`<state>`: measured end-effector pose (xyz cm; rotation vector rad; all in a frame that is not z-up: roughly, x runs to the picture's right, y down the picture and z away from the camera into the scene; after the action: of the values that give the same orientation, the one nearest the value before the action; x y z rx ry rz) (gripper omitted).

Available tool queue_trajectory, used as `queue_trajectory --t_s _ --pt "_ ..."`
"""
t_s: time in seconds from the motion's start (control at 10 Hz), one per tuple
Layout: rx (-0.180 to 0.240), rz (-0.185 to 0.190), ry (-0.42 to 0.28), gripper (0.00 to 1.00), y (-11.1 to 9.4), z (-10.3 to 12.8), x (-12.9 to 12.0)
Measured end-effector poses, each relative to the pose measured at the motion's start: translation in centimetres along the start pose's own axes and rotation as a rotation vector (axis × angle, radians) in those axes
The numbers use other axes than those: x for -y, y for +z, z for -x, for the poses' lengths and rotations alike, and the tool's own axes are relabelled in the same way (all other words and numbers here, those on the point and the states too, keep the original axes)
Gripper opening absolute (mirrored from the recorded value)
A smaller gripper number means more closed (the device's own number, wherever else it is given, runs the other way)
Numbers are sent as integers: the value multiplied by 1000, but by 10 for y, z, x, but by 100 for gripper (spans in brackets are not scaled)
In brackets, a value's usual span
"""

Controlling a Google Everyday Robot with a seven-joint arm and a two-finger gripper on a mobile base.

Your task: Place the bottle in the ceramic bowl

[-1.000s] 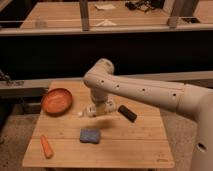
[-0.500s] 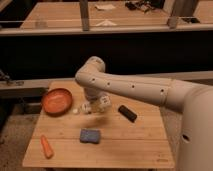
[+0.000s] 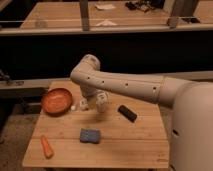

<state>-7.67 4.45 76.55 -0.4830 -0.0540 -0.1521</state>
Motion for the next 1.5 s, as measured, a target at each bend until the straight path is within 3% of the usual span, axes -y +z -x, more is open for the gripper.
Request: queue_trajectory --t_s 1.1,1.5 --pt "-18 -68 -29 2 12 39 40" --pt "-28 -99 -55 2 18 68 57"
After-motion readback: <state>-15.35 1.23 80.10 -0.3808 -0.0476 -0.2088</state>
